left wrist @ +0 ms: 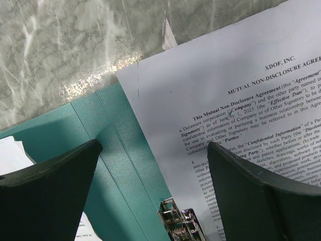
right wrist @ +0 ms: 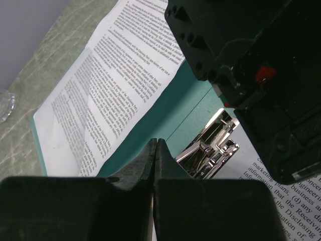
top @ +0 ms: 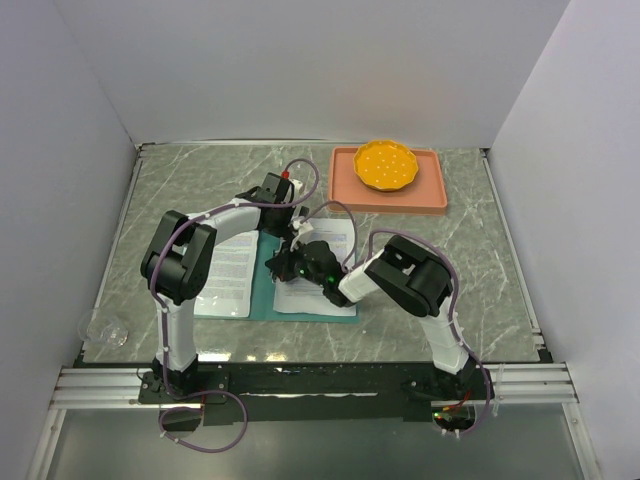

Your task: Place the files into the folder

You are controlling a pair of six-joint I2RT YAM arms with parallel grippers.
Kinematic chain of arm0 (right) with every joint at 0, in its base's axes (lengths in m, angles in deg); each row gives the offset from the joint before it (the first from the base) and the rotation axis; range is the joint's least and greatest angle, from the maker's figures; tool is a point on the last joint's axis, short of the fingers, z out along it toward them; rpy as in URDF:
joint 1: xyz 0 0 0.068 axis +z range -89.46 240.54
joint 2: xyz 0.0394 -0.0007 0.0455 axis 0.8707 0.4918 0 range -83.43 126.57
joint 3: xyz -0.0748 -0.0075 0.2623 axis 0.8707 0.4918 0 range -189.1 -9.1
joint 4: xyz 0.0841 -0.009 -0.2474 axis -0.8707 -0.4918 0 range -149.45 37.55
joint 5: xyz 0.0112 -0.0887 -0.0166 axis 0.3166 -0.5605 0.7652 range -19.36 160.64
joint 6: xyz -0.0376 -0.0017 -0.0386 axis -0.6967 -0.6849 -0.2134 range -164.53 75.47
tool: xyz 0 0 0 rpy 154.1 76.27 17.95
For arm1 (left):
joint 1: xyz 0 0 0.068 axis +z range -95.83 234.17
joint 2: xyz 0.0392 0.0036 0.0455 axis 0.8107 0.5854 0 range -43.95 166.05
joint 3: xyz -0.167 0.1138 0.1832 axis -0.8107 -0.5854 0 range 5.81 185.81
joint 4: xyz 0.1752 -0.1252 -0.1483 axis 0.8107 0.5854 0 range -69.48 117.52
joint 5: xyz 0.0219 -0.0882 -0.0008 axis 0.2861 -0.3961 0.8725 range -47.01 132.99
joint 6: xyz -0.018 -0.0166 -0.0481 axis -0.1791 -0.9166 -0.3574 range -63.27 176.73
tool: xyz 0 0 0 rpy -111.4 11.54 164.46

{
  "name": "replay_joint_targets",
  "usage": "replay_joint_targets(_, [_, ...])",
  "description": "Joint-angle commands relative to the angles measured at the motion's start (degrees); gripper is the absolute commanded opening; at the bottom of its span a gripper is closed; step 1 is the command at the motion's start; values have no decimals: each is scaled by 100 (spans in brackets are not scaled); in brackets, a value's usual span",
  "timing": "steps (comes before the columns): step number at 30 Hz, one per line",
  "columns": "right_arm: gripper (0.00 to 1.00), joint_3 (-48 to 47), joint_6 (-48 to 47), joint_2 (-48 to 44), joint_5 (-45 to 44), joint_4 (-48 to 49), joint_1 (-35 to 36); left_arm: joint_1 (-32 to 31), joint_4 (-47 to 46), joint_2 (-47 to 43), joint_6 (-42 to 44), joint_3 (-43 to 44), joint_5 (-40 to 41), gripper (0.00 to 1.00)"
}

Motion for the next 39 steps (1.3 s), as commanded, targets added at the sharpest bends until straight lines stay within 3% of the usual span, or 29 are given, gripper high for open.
replay_joint_targets(1, [0,217,-265,325,-24,-1923,127,-11,407,58,54,-116,24,96])
replay_joint_targets(18, [0,94,-854,87,-139,-2362,338,42,398,146,98,-54,-20,96])
replay_joint_targets(39, [0,24,-1302,-1,222,-2222,610,138,398,216,151,-54,-29,96])
